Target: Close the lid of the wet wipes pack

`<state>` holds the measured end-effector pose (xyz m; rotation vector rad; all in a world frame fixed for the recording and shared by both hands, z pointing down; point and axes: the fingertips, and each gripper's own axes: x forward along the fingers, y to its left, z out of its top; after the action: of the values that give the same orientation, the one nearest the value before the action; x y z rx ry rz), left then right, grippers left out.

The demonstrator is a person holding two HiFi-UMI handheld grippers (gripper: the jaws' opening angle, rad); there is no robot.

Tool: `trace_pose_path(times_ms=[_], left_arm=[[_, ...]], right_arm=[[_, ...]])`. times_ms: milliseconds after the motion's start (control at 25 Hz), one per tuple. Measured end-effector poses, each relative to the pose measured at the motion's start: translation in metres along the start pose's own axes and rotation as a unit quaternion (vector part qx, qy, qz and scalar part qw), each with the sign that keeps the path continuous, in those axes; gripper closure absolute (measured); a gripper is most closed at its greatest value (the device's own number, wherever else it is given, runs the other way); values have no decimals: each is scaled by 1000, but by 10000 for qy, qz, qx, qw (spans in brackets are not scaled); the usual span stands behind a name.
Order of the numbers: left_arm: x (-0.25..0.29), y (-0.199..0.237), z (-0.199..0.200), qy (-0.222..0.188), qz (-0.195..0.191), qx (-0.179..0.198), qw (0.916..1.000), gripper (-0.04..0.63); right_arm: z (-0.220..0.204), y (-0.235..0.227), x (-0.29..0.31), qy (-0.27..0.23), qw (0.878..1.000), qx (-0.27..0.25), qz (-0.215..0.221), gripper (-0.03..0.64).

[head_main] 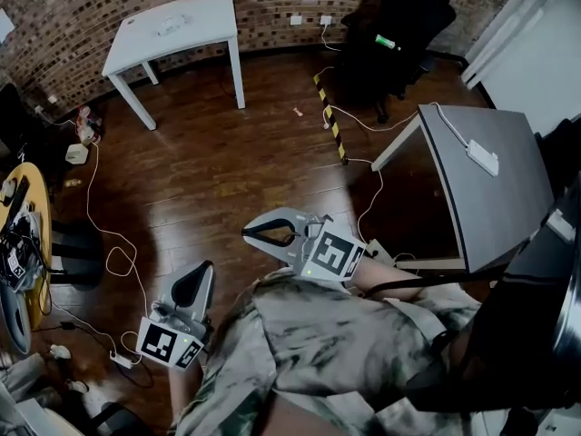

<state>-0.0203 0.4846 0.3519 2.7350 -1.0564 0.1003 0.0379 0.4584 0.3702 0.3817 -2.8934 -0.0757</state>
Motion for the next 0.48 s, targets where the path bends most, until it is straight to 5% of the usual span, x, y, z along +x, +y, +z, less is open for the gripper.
trace_pose_path(times_ms=[480], left_arm=[[-65,6,-15,-19,-77,-27,10000,594]], right_arm=[[14,57,34,109,9997,-209,-96,615]])
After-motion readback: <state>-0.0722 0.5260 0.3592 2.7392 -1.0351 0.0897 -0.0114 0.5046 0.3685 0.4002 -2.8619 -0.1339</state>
